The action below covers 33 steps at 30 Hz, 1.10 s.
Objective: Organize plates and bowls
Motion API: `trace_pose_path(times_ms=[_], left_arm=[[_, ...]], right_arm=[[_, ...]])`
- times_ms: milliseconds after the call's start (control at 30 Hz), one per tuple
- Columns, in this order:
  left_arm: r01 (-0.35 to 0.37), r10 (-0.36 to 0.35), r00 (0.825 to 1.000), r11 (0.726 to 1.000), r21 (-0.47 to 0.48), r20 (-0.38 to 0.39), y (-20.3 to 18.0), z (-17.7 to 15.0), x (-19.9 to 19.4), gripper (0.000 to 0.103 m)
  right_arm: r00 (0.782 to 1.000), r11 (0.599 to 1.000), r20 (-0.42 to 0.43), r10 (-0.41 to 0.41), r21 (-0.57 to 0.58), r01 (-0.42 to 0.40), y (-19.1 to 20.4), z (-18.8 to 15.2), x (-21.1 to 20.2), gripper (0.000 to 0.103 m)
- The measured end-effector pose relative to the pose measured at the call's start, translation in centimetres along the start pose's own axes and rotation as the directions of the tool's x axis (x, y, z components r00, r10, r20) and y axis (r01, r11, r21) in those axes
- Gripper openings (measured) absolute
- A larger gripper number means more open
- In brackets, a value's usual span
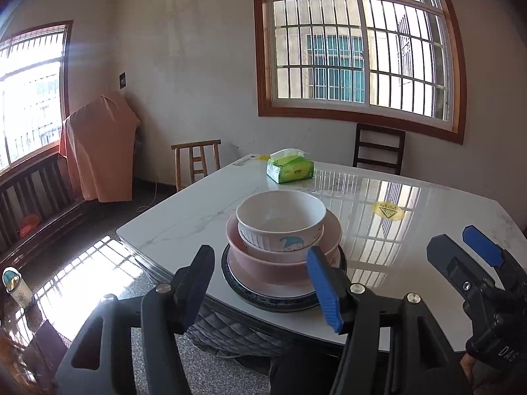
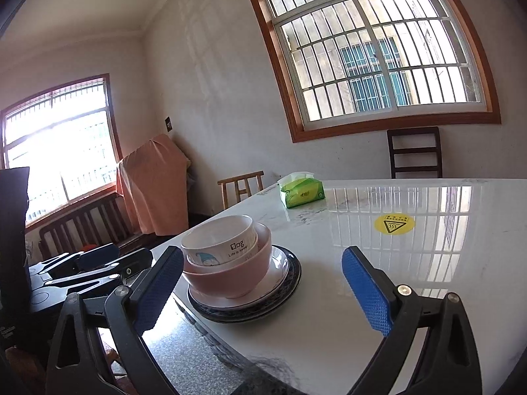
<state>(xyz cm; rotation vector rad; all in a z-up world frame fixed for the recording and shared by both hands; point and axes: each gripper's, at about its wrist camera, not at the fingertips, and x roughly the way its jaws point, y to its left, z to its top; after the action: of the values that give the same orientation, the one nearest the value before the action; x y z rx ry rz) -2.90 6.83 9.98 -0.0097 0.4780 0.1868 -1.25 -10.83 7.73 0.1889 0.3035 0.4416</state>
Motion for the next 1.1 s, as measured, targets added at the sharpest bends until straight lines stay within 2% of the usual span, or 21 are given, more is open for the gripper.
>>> trace_pose_path(times_ms=[233,867,1067,1100], left_arm=[[0.004,-0.004,1.0,1.0,-0.01,-0.001,0.0,-0.2,-0.4,0.062],[-0.003,0.002,1.0,1.0,-0.029,-0.026,0.5,-0.1,-0.4,0.062],[0.011,-0.013,0.998,1.0,-0.027,-0.065,0.2,-0.3,0.3,0.067],[0.018,-0.02,0.997,1.0,-0.024,-0.074,0.1,-0.4,0.5,0.071]], right_arm=[[1.0,0.999,0.021,-0.016,-0.037,0.017,0.8,-0.2,-0.6,0.102],[1.0,1.0,-0.006,-0.004,-0.03,0.004,0.7,-0.6,-0.7,0.102],[1.0,1.0,-0.021,-0.002,-0.024,0.002,0.6,-0.8,-0.8,0.102],[1.0,1.0,-0.024,-0.002,-0.023,0.002,0.5,-0.8,-0.8,0.102]])
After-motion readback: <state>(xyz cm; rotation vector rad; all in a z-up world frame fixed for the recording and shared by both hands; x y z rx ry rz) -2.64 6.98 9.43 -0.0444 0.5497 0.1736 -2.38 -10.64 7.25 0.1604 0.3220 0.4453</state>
